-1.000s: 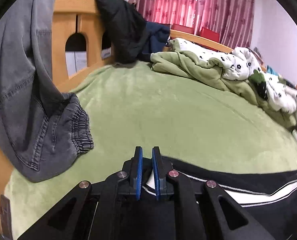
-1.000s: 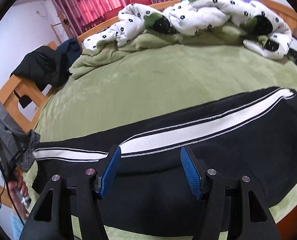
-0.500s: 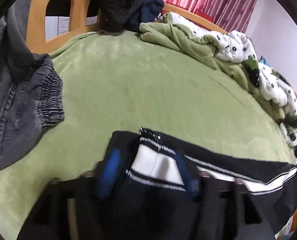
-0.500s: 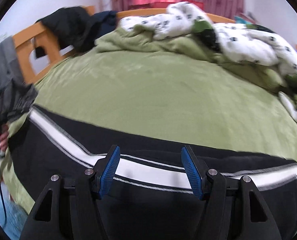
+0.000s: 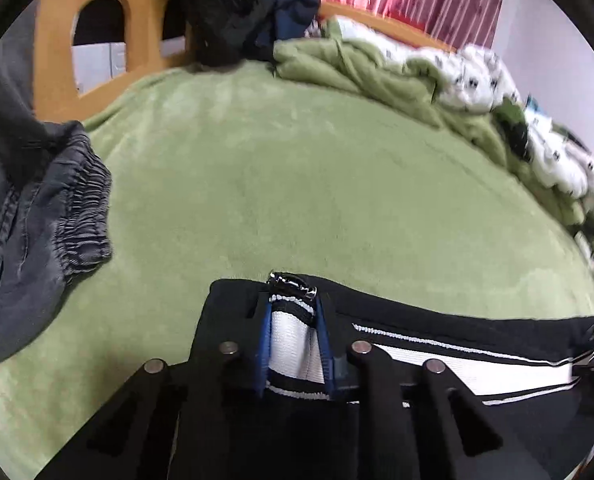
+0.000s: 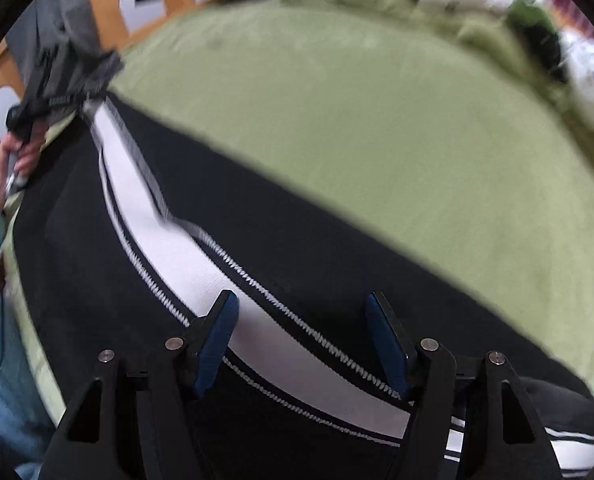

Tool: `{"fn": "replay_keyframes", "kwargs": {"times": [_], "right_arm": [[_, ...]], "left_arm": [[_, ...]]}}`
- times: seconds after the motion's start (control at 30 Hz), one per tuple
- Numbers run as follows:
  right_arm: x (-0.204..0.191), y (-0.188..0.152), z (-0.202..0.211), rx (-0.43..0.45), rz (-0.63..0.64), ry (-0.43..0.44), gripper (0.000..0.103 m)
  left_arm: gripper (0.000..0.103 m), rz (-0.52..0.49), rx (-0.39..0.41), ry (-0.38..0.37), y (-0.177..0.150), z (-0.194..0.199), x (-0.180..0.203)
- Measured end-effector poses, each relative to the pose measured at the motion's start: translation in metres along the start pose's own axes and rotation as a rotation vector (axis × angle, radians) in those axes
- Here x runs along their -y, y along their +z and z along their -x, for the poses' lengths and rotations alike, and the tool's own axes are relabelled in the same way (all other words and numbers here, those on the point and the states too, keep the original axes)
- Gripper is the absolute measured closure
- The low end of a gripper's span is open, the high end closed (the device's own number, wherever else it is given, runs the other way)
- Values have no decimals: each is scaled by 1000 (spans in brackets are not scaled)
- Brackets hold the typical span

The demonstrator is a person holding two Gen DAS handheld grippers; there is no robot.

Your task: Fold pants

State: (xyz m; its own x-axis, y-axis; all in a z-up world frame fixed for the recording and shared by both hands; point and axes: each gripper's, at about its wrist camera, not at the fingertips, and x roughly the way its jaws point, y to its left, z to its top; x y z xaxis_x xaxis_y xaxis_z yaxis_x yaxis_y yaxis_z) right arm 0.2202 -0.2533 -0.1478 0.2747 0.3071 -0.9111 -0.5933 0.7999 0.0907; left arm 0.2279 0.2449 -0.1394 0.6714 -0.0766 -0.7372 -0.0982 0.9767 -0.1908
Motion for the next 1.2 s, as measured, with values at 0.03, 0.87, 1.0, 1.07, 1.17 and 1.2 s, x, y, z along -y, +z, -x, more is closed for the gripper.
{"fn": "replay_keyframes", "kwargs": {"times": [0.03, 0.87, 1.0, 1.07, 1.17, 1.2], "right_arm": [[1, -2, -5, -23, 1, 18, 57], [39, -34, 53, 395, -357, -236, 50], [69, -88, 82, 377, -473, -347, 45], [86, -115, 76, 301, -505, -375, 45], [100, -131, 53, 201, -537, -422, 45], [98, -133, 49, 214, -519, -448, 45]], "left_arm": [[85, -6, 24, -2, -2, 7, 0], [39, 93, -15, 88, -27, 45, -17], [37, 132, -29, 16, -42, 55, -7], [37, 135, -43, -2, -48, 53, 1], [37, 127, -62, 13, -55, 48, 19], [37, 129, -76, 16, -57, 47, 24]]}}
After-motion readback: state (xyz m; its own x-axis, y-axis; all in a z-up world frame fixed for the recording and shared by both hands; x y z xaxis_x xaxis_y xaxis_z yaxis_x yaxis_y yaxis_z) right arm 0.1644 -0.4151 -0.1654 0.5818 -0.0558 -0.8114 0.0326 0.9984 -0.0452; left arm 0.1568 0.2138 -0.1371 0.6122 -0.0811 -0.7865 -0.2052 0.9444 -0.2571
